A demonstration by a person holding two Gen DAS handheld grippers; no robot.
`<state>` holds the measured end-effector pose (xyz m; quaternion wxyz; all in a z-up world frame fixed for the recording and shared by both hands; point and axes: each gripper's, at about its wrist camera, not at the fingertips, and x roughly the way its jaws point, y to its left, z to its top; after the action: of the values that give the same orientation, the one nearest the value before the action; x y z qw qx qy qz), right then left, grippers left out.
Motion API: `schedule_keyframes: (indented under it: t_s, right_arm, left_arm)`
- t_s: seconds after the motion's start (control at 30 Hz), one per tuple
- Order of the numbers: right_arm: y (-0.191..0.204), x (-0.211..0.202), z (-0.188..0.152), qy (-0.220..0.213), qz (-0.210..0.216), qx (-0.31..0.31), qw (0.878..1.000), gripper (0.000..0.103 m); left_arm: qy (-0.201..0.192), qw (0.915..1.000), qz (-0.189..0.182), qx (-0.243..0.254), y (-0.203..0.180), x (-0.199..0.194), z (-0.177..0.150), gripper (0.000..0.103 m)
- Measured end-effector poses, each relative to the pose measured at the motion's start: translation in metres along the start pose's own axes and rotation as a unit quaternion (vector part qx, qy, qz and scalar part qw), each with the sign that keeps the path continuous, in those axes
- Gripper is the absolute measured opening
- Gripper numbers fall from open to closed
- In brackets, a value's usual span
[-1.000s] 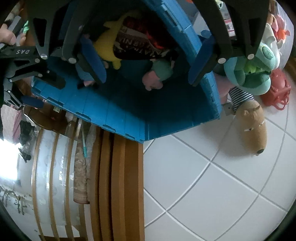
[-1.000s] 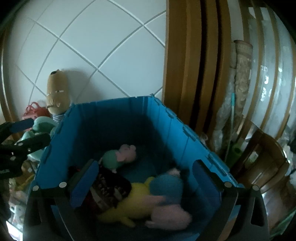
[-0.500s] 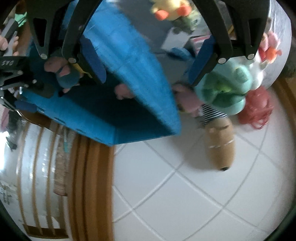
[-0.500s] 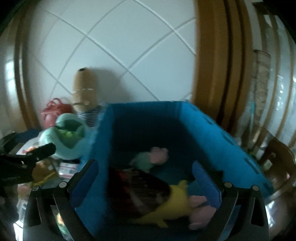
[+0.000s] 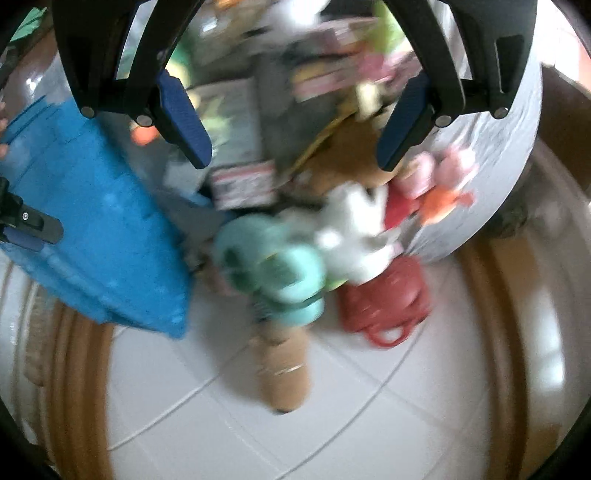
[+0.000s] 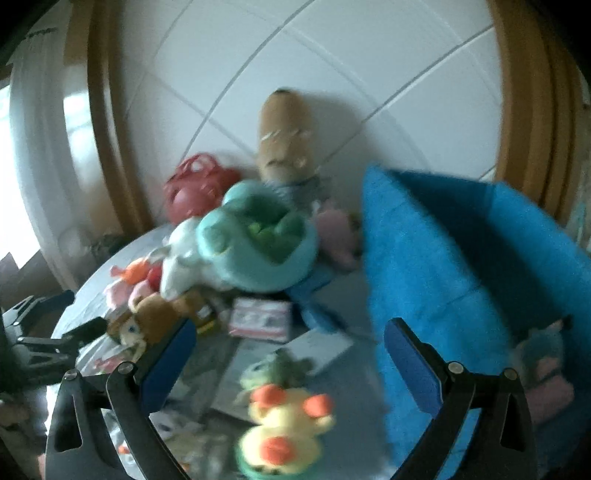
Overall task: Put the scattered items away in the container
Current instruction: 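Withdraw both grippers from the crate back over the toy pile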
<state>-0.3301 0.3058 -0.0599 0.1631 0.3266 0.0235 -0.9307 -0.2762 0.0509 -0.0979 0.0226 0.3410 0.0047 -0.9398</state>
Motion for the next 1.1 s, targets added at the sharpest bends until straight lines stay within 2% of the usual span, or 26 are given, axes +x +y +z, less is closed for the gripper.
schedule_keyframes:
  t_s: [0.13, 0.3, 0.5, 0.67, 0.9, 1.1]
  right_arm:
    - [0.043, 0.034, -0.024, 0.037, 0.010, 0.007, 0.999, 0.103]
    - [0.072, 0.067, -0.050, 0.086, 0.020, 0.009, 0.996, 0.103]
    - [0.087, 0.095, -0.060, 0.112, 0.045, -0.011, 0.993, 0.103]
    - [0.100, 0.119, -0.061, 0.123, 0.068, -0.023, 0.990, 0.103]
    - [0.130, 0.138, -0.056, 0.139, 0.073, -0.036, 0.987, 0.103]
    - [0.166, 0.163, -0.056, 0.151, 0.056, -0.011, 0.987, 0.103]
  left_arm:
    - [0.037, 0.9989, 0.023, -0.017, 0.063, 0.011, -0.028, 0.091]
    - [0.071, 0.9959, 0.038, -0.043, 0.108, 0.023, -0.054, 0.091]
    - [0.091, 0.9902, 0.067, -0.083, 0.134, 0.033, -0.073, 0.091]
    - [0.095, 0.9875, 0.085, -0.092, 0.144, 0.039, -0.083, 0.091]
    - [0.091, 0.9908, 0.058, -0.081, 0.158, 0.056, -0.074, 0.091]
    - [0.109, 0.9936, 0.022, -0.016, 0.170, 0.098, -0.067, 0.091]
